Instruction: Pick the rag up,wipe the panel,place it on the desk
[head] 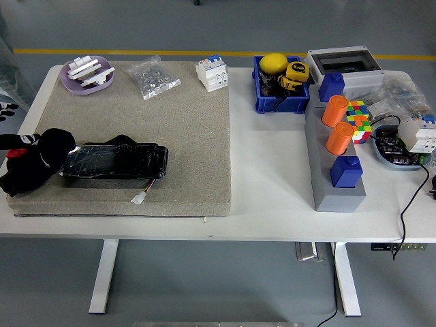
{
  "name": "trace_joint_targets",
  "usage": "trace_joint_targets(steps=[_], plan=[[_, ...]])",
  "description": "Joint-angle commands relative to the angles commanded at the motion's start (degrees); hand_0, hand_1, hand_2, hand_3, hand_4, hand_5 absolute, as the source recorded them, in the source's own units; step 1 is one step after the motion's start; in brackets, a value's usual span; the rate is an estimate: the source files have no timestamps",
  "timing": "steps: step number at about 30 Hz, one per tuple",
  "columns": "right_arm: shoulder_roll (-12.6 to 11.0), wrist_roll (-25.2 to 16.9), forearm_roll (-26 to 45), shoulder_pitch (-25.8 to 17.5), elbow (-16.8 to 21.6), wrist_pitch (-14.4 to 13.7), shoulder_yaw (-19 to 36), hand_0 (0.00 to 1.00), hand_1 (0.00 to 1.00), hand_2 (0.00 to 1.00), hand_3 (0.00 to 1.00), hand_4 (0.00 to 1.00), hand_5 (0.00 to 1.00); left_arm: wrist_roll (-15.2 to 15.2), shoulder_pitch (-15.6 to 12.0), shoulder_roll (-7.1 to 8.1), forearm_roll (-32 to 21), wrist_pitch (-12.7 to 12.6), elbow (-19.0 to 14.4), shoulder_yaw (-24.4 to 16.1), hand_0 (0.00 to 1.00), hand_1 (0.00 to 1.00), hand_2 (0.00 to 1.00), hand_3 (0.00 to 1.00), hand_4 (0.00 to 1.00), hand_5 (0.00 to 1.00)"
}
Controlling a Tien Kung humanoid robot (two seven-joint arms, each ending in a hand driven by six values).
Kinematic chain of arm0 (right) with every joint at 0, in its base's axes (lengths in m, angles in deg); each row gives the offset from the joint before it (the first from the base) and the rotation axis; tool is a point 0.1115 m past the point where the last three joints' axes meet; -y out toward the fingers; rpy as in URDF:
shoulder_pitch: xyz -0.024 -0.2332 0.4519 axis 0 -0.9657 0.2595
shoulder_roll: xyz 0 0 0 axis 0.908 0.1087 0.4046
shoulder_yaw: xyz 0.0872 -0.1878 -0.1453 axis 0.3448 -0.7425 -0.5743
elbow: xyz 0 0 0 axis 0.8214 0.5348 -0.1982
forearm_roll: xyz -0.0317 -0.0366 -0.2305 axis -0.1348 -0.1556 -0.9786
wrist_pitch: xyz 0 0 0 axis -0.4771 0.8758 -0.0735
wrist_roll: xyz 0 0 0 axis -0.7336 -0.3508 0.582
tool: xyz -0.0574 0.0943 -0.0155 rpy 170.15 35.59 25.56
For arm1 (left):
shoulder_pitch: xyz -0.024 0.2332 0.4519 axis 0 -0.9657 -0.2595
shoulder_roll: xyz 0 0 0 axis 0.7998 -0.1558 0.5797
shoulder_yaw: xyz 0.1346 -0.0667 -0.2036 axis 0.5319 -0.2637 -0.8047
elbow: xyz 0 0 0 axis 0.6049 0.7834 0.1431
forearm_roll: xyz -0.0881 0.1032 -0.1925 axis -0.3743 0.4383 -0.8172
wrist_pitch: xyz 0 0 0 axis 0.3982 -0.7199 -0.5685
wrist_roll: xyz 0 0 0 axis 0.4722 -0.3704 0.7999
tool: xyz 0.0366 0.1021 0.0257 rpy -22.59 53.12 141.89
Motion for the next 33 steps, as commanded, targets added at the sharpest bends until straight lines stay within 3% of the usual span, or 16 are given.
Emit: trace_joint_targets(steps=[20,21,26,27,32,33], plan=[[-0.13,0.14,-1.05,0.19,0.26,-0.36,0.63,0.881,0.802,0.781,0.783,0.998,0.998,-0.5,1.92,-0.31,-1.66,2.3,6.17,5.06,0.787,0.85,0.87,0.838,0.908,0.252],[-0.14,0.15,-1.07,0.22,0.27,-0.37,0.61,0.881,0.8,0.781,0.783,0.998,0.998,-0.5,2.05,-0.36,-1.63,2.29,6.47,5.27,0.736,0.817,0.833,0.807,0.927,0.276],[-0.22,0.12,-1.07,0.28,0.34,-0.44,0.54,0.881,0.8,0.781,0.783,0.998,0.998,0.17,2.73,-0.6,-2.0,1.65,7.63,6.24,0.736,0.817,0.833,0.807,0.927,0.276],[-0.24,0.12,-1.05,0.28,0.37,-0.41,0.46,0.881,0.799,0.78,0.783,0.998,0.998,0.45,2.88,-0.63,-2.22,1.16,7.94,6.42,0.633,0.763,0.779,0.723,0.906,0.273],[-0.31,0.04,-1.3,0.22,0.46,-0.5,0.79,0.881,0.799,0.78,0.783,0.998,0.998,0.76,3.36,-0.64,-2.59,-0.42,9.21,7.11,0.633,0.763,0.779,0.723,0.906,0.273],[-0.33,0.01,-1.4,0.22,0.5,-0.52,0.87,0.881,0.796,0.78,0.783,0.998,0.998,0.78,3.41,-0.61,-2.62,-0.53,9.44,7.23,0.547,0.699,0.754,0.643,0.84,0.248]])
